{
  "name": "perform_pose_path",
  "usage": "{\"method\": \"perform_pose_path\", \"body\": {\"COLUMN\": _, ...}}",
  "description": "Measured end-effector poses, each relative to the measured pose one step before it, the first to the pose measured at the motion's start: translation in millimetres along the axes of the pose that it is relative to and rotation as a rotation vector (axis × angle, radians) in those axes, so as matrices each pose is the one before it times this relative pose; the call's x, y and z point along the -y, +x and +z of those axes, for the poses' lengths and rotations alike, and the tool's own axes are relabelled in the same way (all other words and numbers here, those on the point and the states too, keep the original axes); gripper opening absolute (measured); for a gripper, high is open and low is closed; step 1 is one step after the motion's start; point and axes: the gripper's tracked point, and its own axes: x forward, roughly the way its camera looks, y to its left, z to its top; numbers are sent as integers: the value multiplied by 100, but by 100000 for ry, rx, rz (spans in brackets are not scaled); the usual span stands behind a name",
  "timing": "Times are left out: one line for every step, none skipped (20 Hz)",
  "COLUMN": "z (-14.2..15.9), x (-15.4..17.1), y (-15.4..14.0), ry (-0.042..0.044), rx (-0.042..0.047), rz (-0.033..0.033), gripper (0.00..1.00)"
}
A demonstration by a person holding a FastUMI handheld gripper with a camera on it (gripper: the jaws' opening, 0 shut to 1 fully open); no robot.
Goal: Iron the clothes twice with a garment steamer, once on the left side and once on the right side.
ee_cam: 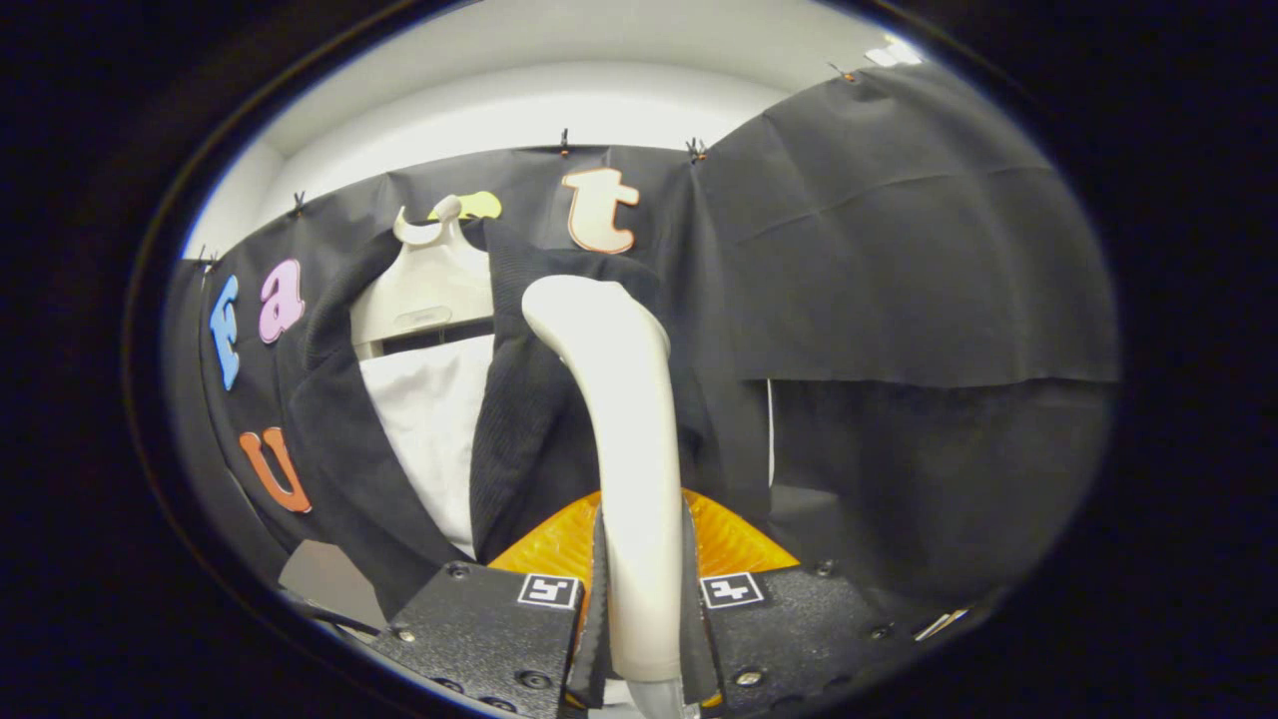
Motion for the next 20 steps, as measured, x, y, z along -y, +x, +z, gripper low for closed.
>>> {"method": "perform_pose_path", "body": {"z": -311, "x": -235, "y": 15, "ry": -1499, "rx": -281, "rz": 7, "gripper": 31}}
{"method": "perform_pose_path", "body": {"z": -452, "x": -302, "y": 120, "ry": -1629, "rx": -189, "rz": -455, "gripper": 31}}
{"method": "perform_pose_path", "body": {"z": -483, "x": -124, "y": 31, "ry": -1255, "rx": -288, "rz": -603, "gripper": 31}}
{"method": "perform_pose_path", "body": {"z": -596, "x": -8, "y": -96, "ry": -1085, "rx": -525, "rz": -572, "gripper": 31}}
{"method": "perform_pose_path", "body": {"z": -561, "x": -46, "y": -79, "ry": -1058, "rx": -216, "rz": -580, "gripper": 31}}
{"method": "perform_pose_path", "body": {"z": -615, "x": -36, "y": -114, "ry": -1189, "rx": -303, "rz": -699, "gripper": 31}}
{"method": "perform_pose_path", "body": {"z": -620, "x": -24, "y": -25, "ry": -1264, "rx": -337, "rz": -589, "gripper": 31}}
{"method": "perform_pose_path", "body": {"z": -683, "x": -23, "y": -46, "ry": -1514, "rx": -307, "rz": -594, "gripper": 31}}
{"method": "perform_pose_path", "body": {"z": -667, "x": -17, "y": -31, "ry": -1408, "rx": -209, "rz": -624, "gripper": 31}}
{"method": "perform_pose_path", "body": {"z": -812, "x": -180, "y": 31, "ry": -1393, "rx": -591, "rz": -300, "gripper": 31}}
{"method": "perform_pose_path", "body": {"z": -899, "x": -371, "y": 15, "ry": -1017, "rx": -852, "rz": 35, "gripper": 31}}
{"method": "perform_pose_path", "body": {"z": -1111, "x": -260, "y": -50, "ry": -743, "rx": -417, "rz": -285, "gripper": 31}}
{"method": "perform_pose_path", "body": {"z": -684, "x": 19, "y": -7, "ry": 352, "rx": 326, "rz": -607, "gripper": 31}}
{"method": "perform_pose_path", "body": {"z": -1069, "x": -76, "y": -19, "ry": -1297, "rx": -908, "rz": -511, "gripper": 31}}
{"method": "perform_pose_path", "body": {"z": -811, "x": -173, "y": 67, "ry": -576, "rx": -776, "rz": -226, "gripper": 31}}
{"method": "perform_pose_path", "body": {"z": -762, "x": 62, "y": 11, "ry": -1322, "rx": -526, "rz": -603, "gripper": 31}}
{"method": "perform_pose_path", "body": {"z": -701, "x": 4, "y": -11, "ry": -818, "rx": -519, "rz": -613, "gripper": 31}}
{"method": "perform_pose_path", "body": {"z": -838, "x": 7, "y": -102, "ry": -696, "rx": -642, "rz": -218, "gripper": 31}}
{"method": "perform_pose_path", "body": {"z": -822, "x": -169, "y": 66, "ry": -703, "rx": -764, "rz": -413, "gripper": 31}}
{"method": "perform_pose_path", "body": {"z": -775, "x": -9, "y": 78, "ry": -906, "rx": -778, "rz": -500, "gripper": 31}}
